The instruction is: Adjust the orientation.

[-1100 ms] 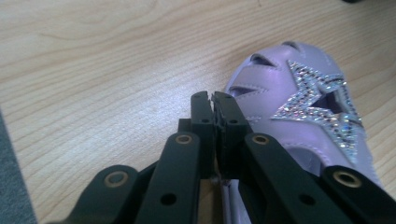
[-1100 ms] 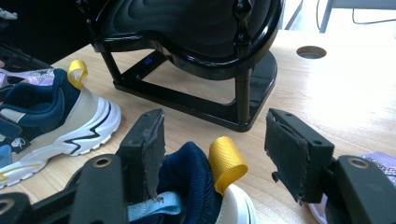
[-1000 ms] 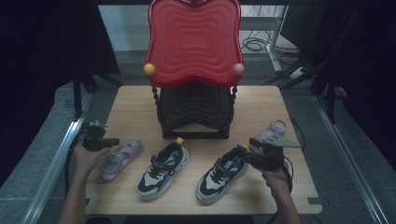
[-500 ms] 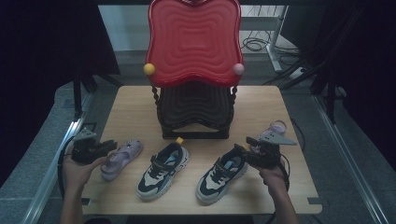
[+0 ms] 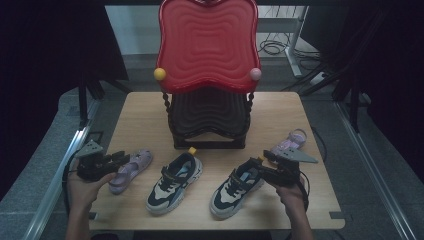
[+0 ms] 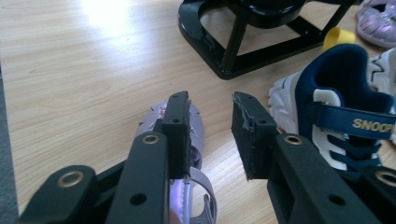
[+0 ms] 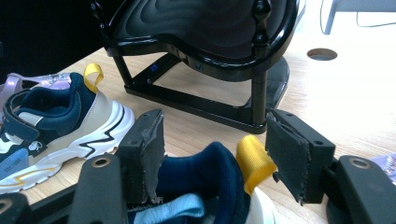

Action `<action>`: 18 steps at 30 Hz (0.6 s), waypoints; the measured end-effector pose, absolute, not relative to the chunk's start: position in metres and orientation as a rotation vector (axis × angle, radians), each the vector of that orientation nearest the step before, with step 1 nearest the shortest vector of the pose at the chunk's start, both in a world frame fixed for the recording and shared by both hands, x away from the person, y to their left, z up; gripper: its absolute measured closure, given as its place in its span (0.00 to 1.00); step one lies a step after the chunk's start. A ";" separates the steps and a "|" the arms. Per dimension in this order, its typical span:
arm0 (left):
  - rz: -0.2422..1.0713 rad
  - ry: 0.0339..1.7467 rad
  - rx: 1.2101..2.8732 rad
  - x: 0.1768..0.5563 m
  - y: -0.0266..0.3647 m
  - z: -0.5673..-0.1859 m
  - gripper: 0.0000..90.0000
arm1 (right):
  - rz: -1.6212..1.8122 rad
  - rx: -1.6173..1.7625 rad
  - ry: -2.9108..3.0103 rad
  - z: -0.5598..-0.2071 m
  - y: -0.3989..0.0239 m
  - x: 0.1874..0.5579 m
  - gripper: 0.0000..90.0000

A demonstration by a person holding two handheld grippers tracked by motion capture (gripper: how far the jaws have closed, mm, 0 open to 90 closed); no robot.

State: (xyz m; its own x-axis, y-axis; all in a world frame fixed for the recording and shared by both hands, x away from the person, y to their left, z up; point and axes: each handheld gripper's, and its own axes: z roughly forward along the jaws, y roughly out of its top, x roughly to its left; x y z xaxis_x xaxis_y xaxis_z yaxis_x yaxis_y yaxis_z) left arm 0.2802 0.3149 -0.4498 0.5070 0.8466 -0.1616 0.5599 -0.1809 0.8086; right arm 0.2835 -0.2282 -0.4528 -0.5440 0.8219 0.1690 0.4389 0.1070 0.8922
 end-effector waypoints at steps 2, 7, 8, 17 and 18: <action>0.414 1.176 1.858 0.277 0.316 -0.450 0.74 | 1.417 1.225 2.003 -0.457 -0.235 0.279 0.42; 0.412 1.178 1.884 0.273 0.309 -0.449 0.69 | 1.405 1.203 2.003 -0.460 -0.251 0.274 0.42; 0.415 1.183 1.885 0.272 0.307 -0.449 0.68 | 1.404 1.192 2.002 -0.459 -0.254 0.274 0.43; 0.432 1.193 1.890 0.269 0.291 -0.445 0.58 | 1.386 1.242 2.014 -0.457 -0.280 0.269 0.51; 0.434 1.194 1.883 0.269 0.290 -0.443 0.57 | 1.368 1.255 2.030 -0.458 -0.281 0.270 0.51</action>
